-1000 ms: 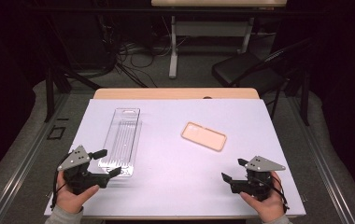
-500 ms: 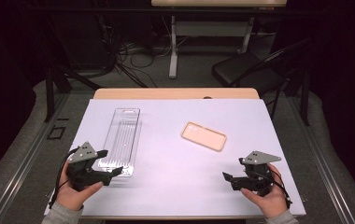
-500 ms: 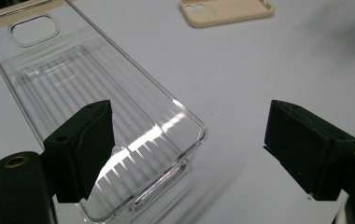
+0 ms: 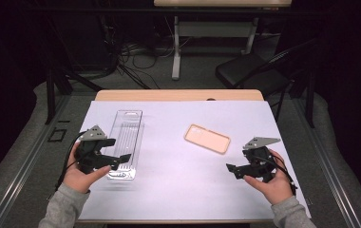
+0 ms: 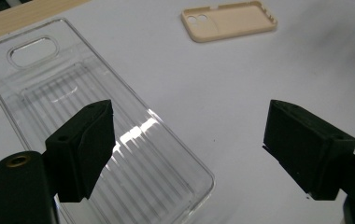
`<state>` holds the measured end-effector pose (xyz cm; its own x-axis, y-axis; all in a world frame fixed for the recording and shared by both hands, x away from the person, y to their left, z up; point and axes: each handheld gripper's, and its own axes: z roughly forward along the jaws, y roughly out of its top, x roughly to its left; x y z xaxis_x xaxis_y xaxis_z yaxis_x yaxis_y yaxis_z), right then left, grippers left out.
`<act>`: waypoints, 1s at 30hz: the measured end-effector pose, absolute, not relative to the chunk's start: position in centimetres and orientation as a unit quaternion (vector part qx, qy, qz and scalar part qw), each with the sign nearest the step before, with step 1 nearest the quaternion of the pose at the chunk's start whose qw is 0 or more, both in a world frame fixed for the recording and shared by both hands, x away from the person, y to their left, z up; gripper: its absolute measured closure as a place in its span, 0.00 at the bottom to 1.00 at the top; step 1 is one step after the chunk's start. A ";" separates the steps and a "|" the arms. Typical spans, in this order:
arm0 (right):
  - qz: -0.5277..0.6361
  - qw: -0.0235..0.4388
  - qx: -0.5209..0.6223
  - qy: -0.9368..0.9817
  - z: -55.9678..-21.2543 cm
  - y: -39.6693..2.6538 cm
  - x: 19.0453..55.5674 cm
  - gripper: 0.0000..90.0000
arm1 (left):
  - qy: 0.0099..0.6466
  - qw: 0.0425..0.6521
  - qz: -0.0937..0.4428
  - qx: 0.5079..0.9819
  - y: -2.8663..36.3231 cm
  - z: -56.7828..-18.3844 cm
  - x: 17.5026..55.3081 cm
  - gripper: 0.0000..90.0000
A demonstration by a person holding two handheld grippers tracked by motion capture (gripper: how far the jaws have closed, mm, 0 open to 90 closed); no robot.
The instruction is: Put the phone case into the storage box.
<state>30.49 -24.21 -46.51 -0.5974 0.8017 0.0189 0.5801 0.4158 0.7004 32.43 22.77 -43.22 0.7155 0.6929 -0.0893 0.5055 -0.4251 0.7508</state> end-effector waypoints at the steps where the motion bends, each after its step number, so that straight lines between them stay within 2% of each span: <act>1: 0.342 0.162 0.418 0.826 -46.5 -24.2 30.5 0.22 | 0.358 0.401 0.116 0.835 22.6 -43.0 32.6 0.18; 15: 0.333 0.152 0.429 0.826 -44.1 -23.2 33.5 0.23 | 0.359 0.406 0.096 0.835 21.0 -41.7 37.3 0.18; 30: 0.311 0.144 0.441 0.829 -43.2 -21.9 37.2 0.24 | 0.386 0.416 0.100 0.818 21.4 -41.6 39.7 0.18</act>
